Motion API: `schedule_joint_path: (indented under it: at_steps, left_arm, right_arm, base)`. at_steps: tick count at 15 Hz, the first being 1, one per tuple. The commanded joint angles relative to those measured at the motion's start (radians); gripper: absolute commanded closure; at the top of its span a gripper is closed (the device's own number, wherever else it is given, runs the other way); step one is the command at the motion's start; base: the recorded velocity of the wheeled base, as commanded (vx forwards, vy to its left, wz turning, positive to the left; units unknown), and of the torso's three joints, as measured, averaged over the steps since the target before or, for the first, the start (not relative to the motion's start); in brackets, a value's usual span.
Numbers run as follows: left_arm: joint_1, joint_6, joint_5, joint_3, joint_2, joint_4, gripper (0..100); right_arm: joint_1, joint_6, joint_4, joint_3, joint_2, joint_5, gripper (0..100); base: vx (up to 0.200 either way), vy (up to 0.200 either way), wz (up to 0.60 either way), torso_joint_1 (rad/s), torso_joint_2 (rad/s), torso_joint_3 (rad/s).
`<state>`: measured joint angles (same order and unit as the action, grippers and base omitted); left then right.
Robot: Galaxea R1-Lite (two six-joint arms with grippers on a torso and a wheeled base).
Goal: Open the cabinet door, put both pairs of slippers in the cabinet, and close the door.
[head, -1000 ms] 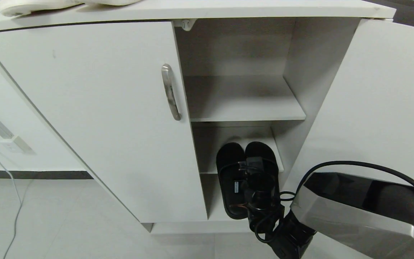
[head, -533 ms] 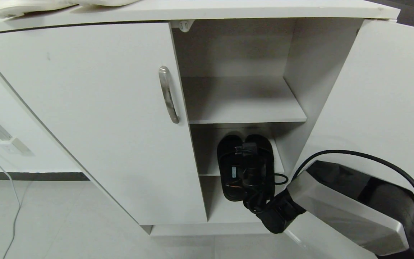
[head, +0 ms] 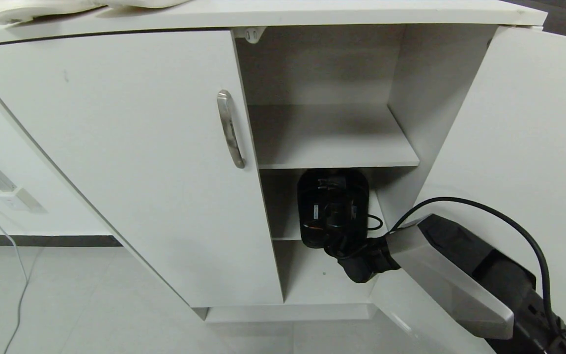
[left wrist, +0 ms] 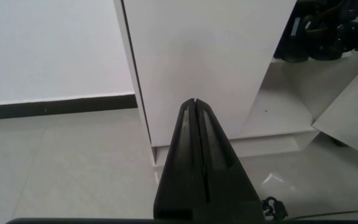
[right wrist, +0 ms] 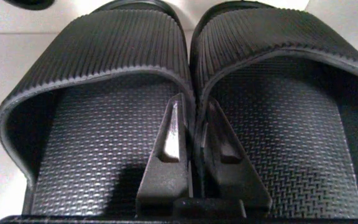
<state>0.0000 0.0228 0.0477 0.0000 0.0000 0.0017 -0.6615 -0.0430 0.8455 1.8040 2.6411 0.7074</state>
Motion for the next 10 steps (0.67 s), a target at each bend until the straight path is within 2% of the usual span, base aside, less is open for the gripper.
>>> schedule_joint_path:
  at_steps: [1, 7, 8, 10]
  left_arm:
    - [0.000, 0.000, 0.000, 0.000, 0.002, 0.000, 100]
    - [0.000, 0.000, 0.000, 0.000, 0.002, 0.000, 100]
    - [0.000, 0.000, 0.000, 0.000, 0.002, 0.000, 100]
    - [0.000, -0.001, 0.000, 0.000, 0.002, 0.000, 100]
  right_arm:
    - [0.010, -0.003, -0.005, 0.052, 0.045, 0.000, 100]
    - [0.016, -0.003, -0.008, 0.075, 0.059, 0.001, 100]
    - [0.016, -0.003, -0.008, 0.075, 0.059, 0.001, 0]
    - [0.016, -0.002, -0.014, 0.067, 0.059, 0.001, 0]
  base:
    - [0.000, 0.000, 0.00, 0.000, 0.00, 0.000]
    - [0.000, 0.000, 0.00, 0.000, 0.00, 0.000]
    - [0.000, 0.000, 0.00, 0.000, 0.00, 0.000]
    - [0.000, 0.000, 0.00, 0.000, 0.00, 0.000]
